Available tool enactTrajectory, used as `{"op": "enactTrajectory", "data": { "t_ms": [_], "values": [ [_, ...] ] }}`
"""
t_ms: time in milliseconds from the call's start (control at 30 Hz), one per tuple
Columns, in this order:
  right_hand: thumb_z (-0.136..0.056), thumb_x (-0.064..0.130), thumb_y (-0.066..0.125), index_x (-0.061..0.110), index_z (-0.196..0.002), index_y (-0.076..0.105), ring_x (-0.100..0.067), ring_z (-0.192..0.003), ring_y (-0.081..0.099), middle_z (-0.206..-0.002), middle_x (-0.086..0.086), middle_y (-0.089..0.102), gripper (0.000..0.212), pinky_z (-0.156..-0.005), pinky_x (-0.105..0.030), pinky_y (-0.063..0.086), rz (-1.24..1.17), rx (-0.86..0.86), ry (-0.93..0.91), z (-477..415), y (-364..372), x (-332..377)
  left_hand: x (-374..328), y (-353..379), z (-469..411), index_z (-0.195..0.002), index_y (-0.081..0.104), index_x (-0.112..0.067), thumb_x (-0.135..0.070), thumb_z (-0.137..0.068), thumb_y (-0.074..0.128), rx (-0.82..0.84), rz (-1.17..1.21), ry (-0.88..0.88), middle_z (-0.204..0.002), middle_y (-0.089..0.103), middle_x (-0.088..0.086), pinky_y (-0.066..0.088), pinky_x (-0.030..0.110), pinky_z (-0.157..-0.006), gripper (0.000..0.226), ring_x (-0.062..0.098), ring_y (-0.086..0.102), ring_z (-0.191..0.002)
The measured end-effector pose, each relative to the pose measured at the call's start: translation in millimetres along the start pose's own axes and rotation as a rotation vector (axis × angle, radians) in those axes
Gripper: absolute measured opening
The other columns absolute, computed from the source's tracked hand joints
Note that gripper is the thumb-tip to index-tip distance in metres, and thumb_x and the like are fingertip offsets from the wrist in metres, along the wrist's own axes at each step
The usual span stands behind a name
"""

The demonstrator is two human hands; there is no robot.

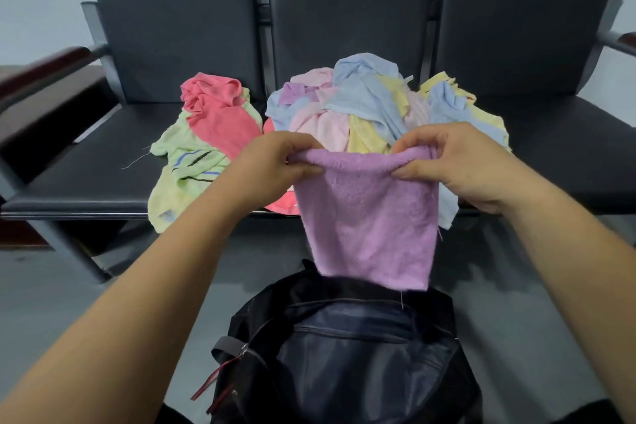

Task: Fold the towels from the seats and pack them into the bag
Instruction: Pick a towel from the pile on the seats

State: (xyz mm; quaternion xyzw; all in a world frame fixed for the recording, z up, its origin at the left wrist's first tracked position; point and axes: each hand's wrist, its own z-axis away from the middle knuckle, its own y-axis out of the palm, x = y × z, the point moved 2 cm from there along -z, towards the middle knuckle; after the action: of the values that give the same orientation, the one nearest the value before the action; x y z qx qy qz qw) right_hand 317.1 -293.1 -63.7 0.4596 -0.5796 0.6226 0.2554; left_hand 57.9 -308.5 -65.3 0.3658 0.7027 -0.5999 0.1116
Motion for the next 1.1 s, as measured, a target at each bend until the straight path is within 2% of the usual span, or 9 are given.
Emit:
{"op": "enactTrajectory", "data": {
  "t_ms": [167, 300, 467, 567, 667, 733, 867, 1000, 1100],
  "values": [
    [-0.084, 0.028, 0.082, 0.038, -0.09, 0.076, -0.013, -0.12, 0.06, -0.114, 0.016, 0.069, 0.013, -0.106, -0.038, 0.048, -0.065, -0.111, -0.024, -3, 1, -6, 3, 2, 2, -0.102, 0.066, -0.02, -0.023, -0.098, 0.065, 0.012, 0.25, -0.086, -0.091, 0.069, 0.001, 0.057, 0.039, -0.081, 0.006, 0.021, 0.066, -0.086],
    [-0.07, 0.04, 0.09, 0.035, -0.096, 0.079, -0.024, -0.132, 0.053, -0.133, 0.005, 0.063, 0.028, -0.108, -0.048, 0.048, -0.247, -0.194, 0.068, -11, 3, -10, 7, 3, 0, -0.102, 0.064, -0.014, -0.021, -0.091, 0.072, -0.141, 0.687, -0.316, -0.098, 0.064, 0.021, 0.052, 0.024, -0.053, 0.016, 0.013, 0.06, -0.062],
    [-0.053, 0.032, 0.088, 0.008, -0.094, 0.077, -0.028, -0.119, 0.065, -0.113, -0.012, 0.071, 0.048, -0.091, -0.029, 0.057, -0.654, -0.064, 0.151, -14, 7, -10, 9, 9, -4, -0.096, 0.066, -0.016, -0.027, -0.072, 0.079, -0.127, 1.081, -0.372, -0.098, 0.062, 0.006, 0.052, 0.023, -0.062, 0.03, 0.012, 0.061, -0.074],
    [-0.066, 0.009, 0.083, 0.009, -0.108, 0.075, -0.018, -0.118, 0.066, -0.124, -0.009, 0.067, 0.042, -0.092, -0.024, 0.056, -0.578, 0.104, 0.101, -6, 3, 2, 7, 0, 0, -0.113, 0.073, -0.025, -0.019, -0.069, 0.09, 0.015, 0.762, -0.25, -0.115, 0.069, -0.003, 0.053, 0.021, -0.084, 0.048, 0.004, 0.067, -0.094],
    [-0.078, 0.009, 0.083, 0.025, -0.098, 0.078, 0.007, -0.104, 0.062, -0.109, 0.013, 0.069, 0.026, -0.08, -0.005, 0.048, 0.019, 0.006, -0.044, -2, -1, 8, -2, -6, 1, -0.111, 0.073, -0.026, -0.014, -0.084, 0.078, -0.025, 0.049, -0.058, -0.095, 0.066, -0.023, 0.039, 0.002, -0.069, 0.03, -0.018, 0.057, -0.078],
    [-0.084, 0.016, 0.079, 0.03, -0.091, 0.074, 0.013, -0.09, 0.059, -0.09, 0.021, 0.067, 0.016, -0.074, -0.005, 0.043, 0.221, -0.069, -0.143, 0, 1, 11, -10, -4, 0, -0.105, 0.074, -0.022, -0.011, -0.089, 0.071, -0.101, -0.065, 0.016, -0.087, 0.063, -0.024, 0.037, 0.002, -0.068, 0.019, -0.02, 0.053, -0.08],
    [-0.088, 0.017, 0.077, 0.034, -0.088, 0.07, -0.008, -0.094, 0.062, -0.085, 0.02, 0.067, 0.018, -0.091, -0.039, 0.054, -0.005, -0.109, -0.128, -2, 2, 5, -11, -3, -1, -0.1, 0.068, -0.02, -0.02, -0.093, 0.068, -0.181, 0.042, -0.004, -0.081, 0.063, -0.018, 0.037, 0.006, -0.064, 0.007, -0.015, 0.052, -0.074],
    [-0.083, 0.021, 0.083, 0.041, -0.093, 0.076, -0.018, -0.122, 0.061, -0.118, 0.009, 0.071, 0.024, -0.106, -0.047, 0.05, -0.189, -0.31, -0.093, -5, 5, 0, -1, -2, 1, -0.092, 0.068, -0.022, -0.032, -0.084, 0.079, -0.231, 0.397, -0.184, -0.064, 0.056, -0.006, 0.036, 0.022, -0.048, 0.017, 0.005, 0.045, -0.052],
    [-0.079, 0.025, 0.086, 0.038, -0.095, 0.08, -0.012, -0.127, 0.058, -0.123, 0.011, 0.069, 0.022, -0.109, -0.042, 0.048, -0.339, -0.36, -0.053, -7, 10, -2, -1, -2, 4, -0.096, 0.069, -0.021, -0.03, -0.078, 0.081, -0.224, 0.668, -0.248, -0.076, 0.07, -0.004, 0.044, 0.018, -0.053, 0.024, 0.006, 0.06, -0.063]
  ]
}}
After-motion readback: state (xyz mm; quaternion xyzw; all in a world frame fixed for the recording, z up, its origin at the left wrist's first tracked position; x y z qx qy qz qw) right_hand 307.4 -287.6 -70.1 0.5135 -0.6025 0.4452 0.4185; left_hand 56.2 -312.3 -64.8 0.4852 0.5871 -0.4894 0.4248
